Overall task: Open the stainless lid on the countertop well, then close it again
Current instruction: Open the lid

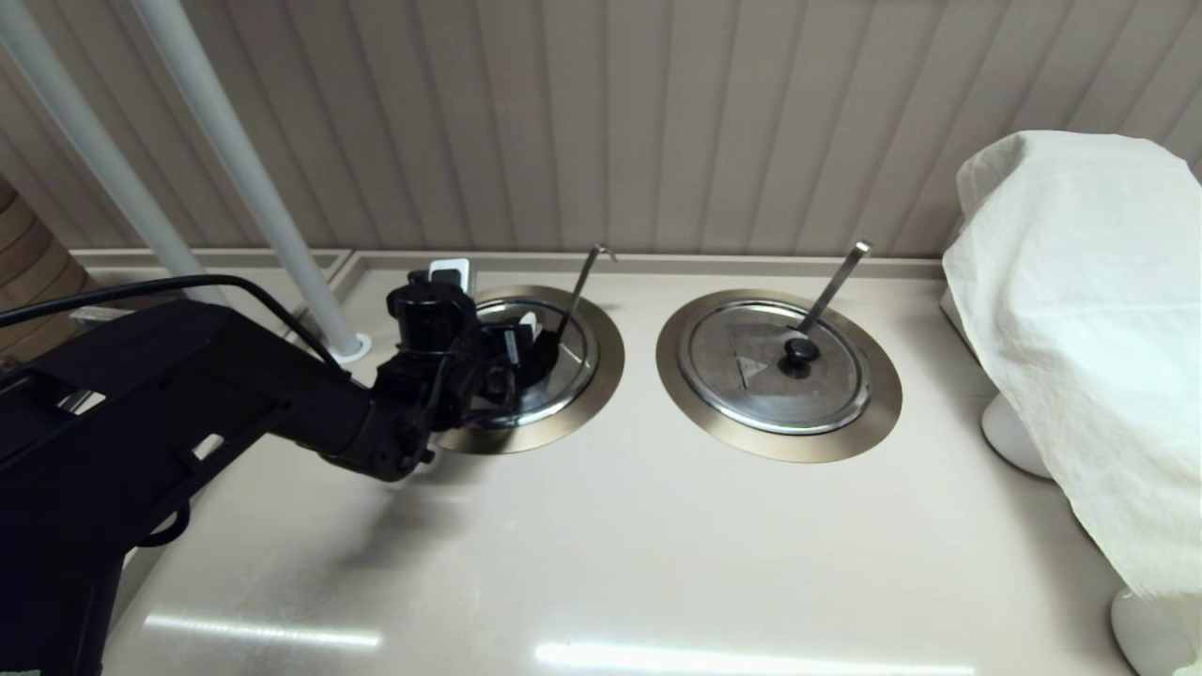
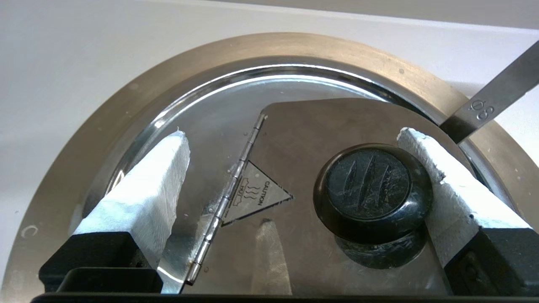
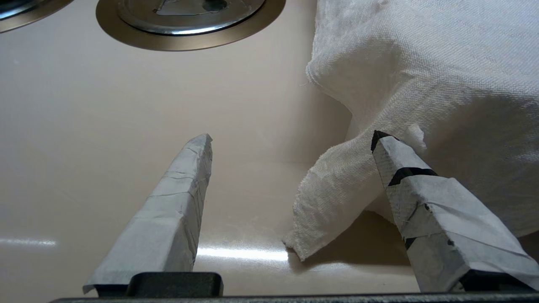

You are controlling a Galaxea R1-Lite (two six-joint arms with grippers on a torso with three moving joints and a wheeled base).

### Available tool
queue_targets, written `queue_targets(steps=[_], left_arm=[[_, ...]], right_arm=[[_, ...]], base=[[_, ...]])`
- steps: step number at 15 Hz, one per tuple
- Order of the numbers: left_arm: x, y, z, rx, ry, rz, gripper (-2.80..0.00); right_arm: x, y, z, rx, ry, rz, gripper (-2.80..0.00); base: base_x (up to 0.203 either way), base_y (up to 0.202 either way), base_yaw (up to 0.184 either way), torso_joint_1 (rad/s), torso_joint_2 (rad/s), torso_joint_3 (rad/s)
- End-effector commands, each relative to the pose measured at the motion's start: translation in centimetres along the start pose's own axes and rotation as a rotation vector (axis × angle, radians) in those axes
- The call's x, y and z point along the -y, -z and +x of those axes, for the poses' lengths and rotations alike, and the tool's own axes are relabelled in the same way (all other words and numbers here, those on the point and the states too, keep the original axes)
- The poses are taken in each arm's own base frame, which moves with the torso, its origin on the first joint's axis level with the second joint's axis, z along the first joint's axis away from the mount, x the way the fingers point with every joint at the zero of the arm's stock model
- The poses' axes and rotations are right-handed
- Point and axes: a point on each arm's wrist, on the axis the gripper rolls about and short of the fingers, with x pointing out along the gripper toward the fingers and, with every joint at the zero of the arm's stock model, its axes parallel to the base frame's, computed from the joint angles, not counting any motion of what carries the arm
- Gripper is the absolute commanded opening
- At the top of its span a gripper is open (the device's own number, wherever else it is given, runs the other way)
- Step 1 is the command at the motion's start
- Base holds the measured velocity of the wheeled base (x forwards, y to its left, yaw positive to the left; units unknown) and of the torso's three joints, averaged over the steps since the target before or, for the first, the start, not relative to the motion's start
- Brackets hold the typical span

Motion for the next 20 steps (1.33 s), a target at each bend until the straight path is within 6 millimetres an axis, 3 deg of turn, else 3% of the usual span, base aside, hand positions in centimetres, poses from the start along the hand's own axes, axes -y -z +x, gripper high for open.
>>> queue_targets(steps=[1,11,15,20], left_arm=[[-0.3,-0.4,0.2,0.016,-0.013,-0.006,0.00],[-3.5,-1.7,1.1,0.051,-0.079,-0.024,0.00],[-3.7,-1.6,1.2,0.049,-0.086,-0.024,0.00],[-5.7,-1.9,1.8,0.060,-0.133,-0.029,0.00]], right_arm=[[0.0,0.0,0.0,0.000,0.000,0.000,0.00],[0.0,0.0,0.0,0.000,0.000,0.000,0.00],[0.0,0.0,0.0,0.000,0.000,0.000,0.00],[0.0,0.0,0.0,0.000,0.000,0.000,0.00]], base=[[0.000,0.000,0.000,0.000,0.00,0.000],[0.000,0.000,0.000,0.000,0.00,0.000],[0.000,0.000,0.000,0.000,0.00,0.000],[0.000,0.000,0.000,0.000,0.00,0.000]])
